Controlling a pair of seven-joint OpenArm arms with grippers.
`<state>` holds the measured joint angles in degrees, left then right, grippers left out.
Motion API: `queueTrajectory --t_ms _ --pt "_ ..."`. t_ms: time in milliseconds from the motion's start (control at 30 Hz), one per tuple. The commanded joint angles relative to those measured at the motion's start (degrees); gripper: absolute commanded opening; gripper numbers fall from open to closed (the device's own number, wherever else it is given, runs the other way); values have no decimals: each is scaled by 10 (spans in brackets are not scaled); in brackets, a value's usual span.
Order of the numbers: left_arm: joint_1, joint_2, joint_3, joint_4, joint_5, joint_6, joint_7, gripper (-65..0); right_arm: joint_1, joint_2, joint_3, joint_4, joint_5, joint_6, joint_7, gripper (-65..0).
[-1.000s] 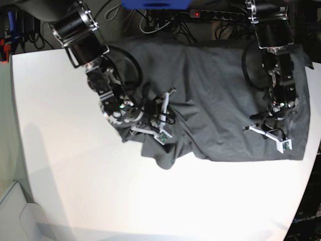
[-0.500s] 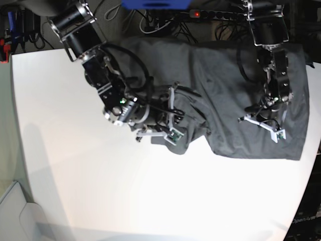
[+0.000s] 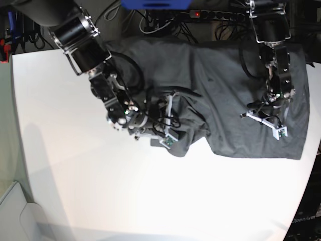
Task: Layout the t-shirt on the table in an organized manner, then fold the t-shirt properly
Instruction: 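Release the fabric with the right gripper and lay it flat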
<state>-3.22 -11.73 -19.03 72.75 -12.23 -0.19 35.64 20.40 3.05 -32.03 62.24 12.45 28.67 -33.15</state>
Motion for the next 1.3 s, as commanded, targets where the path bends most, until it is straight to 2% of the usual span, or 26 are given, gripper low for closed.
queueTrajectory --t_ms 0,267,367,467,667,733,900,1000,1033,1100,1167,1267 --pt "-7 -7 -2 9 1 1 -5 -649 24 -2 3 -4 1 0 7 -642" --pt "-7 -8 -2 9 1 1 -5 -649 101 10 3 -102 1 -4 51 -642" --pt "-7 -15 -2 8 1 1 -5 -649 127 10 27 -140 1 -33 74 -641" --pt "-2 -19 -2 8 1 1 -5 -649 152 10 54 -194 1 -87 132 -640" --pt "2 -18 -22 8 1 0 -5 -649 166 27 75 -254 1 -248 280 -640" --pt "2 -15 -39 8 1 0 -5 -649 163 36 75 -254 1 -275 305 -640" --pt "2 -18 -44 8 1 0 -5 -649 163 38 77 -247 5 -276 311 -642" --pt "2 -18 -45 8 1 0 -5 -649 137 38 75 -190 4 -270 311 -642" --pt "2 -18 -45 8 1 0 -5 -649 123 39 75 -156 3 -251 311 -642" --pt "2 -18 -45 8 1 0 -5 -649 98 42 75 -91 3 -189 310 -642" --pt "2 -17 -45 9 1 0 -5 -649 76 42 76 -43 3 -148 286 -642" --pt "1 -17 -45 10 1 0 -5 -649 59 26 74 -9 2 -133 231 -640"
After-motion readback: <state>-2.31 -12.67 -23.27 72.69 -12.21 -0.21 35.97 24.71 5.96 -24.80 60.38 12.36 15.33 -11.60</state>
